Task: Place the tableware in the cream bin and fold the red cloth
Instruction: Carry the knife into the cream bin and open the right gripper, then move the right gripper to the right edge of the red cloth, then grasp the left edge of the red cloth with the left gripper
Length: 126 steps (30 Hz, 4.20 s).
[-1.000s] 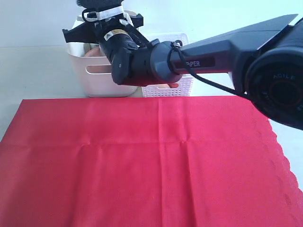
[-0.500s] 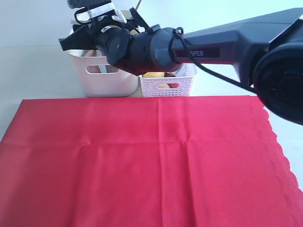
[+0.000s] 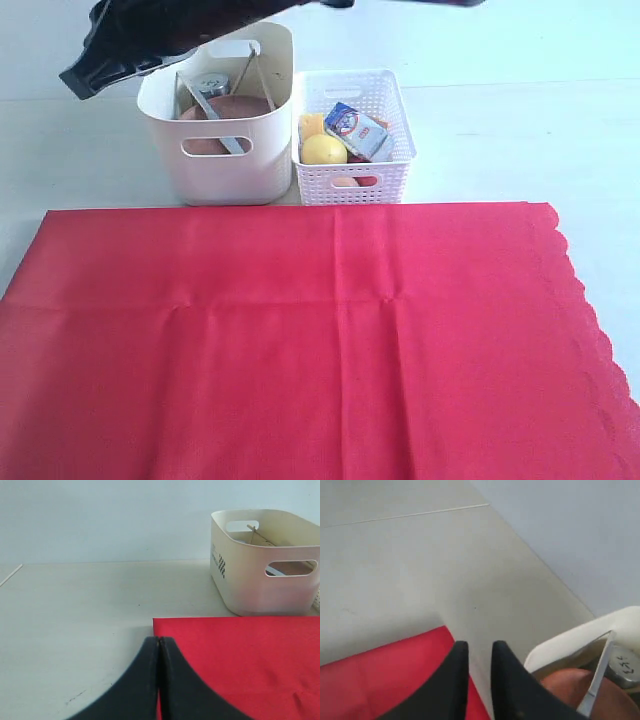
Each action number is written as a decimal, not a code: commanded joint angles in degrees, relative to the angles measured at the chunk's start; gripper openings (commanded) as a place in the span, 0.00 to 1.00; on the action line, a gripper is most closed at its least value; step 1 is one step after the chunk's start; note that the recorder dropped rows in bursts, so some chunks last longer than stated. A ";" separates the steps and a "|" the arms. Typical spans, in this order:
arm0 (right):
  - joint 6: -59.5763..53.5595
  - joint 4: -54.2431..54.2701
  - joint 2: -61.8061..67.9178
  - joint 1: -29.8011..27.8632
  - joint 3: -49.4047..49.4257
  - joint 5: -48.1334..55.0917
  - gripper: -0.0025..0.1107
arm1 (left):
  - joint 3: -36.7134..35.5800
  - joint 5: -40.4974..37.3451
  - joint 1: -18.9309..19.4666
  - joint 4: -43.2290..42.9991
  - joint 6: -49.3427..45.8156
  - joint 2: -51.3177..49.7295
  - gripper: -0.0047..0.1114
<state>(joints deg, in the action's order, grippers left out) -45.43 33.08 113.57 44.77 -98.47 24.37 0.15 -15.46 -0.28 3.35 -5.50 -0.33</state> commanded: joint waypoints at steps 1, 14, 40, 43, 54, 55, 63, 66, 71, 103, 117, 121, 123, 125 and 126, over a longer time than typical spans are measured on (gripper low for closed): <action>14.15 -17.71 -5.18 -0.06 0.08 9.48 0.03 | -0.15 0.31 -0.31 -0.16 -0.08 0.33 0.04; 28.67 -35.21 -28.16 -5.96 35.51 -2.19 0.02 | -0.15 0.31 -0.31 -0.16 -0.08 0.33 0.04; 59.22 -32.59 -31.11 -19.26 74.21 -28.35 0.02 | -0.15 0.31 -0.31 -0.16 -0.08 0.33 0.04; 59.22 -32.69 -29.30 -14.94 74.21 -30.50 0.02 | -0.15 0.31 -0.31 -0.16 -0.08 0.33 0.04; 59.22 -32.69 -21.09 -7.44 74.09 -39.37 0.02 | -0.15 7.31 -0.31 12.36 3.14 0.33 0.04; 59.22 -32.69 -20.12 -7.44 74.09 -39.82 0.02 | -0.15 8.57 -0.31 15.58 3.14 0.33 0.04; 61.38 -32.70 -15.89 -7.44 74.09 -43.26 0.02 | -0.15 11.72 -0.31 17.57 2.67 0.33 0.04; 61.38 -32.70 -15.63 -7.44 74.09 -43.25 0.02 | -0.15 12.83 -0.31 16.60 2.67 -3.05 0.04; 61.38 -32.70 -15.63 -7.44 74.09 -43.25 0.02 | -0.15 15.46 -0.31 16.60 2.67 -15.24 0.04; 61.52 -33.08 -15.63 -7.44 74.09 -43.16 0.02 | 21.51 24.58 -5.30 12.70 2.92 -94.27 0.60; 60.98 -33.08 -15.63 -7.44 74.09 -43.53 0.02 | 21.97 22.15 -8.21 12.48 -3.25 -96.02 0.04; 60.67 -33.08 -15.63 -7.44 74.09 -42.10 0.02 | 21.97 19.31 1.58 12.48 -6.30 -92.14 0.04; 59.98 -33.08 -15.63 -7.44 74.09 -41.69 0.02 | 21.97 17.33 1.99 12.48 -6.30 -89.57 0.04; 60.09 -34.30 -15.55 -7.44 74.09 -40.25 0.02 | 22.19 14.78 0.28 12.48 -6.30 -86.76 0.04; 60.09 -34.77 -15.39 -7.44 74.09 -40.13 0.02 | 23.26 11.58 -1.06 12.48 -6.30 -85.03 0.04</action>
<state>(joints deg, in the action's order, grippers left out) 15.15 -0.44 97.85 37.22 -24.52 -16.31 22.35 0.38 0.41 15.58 -11.50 -88.08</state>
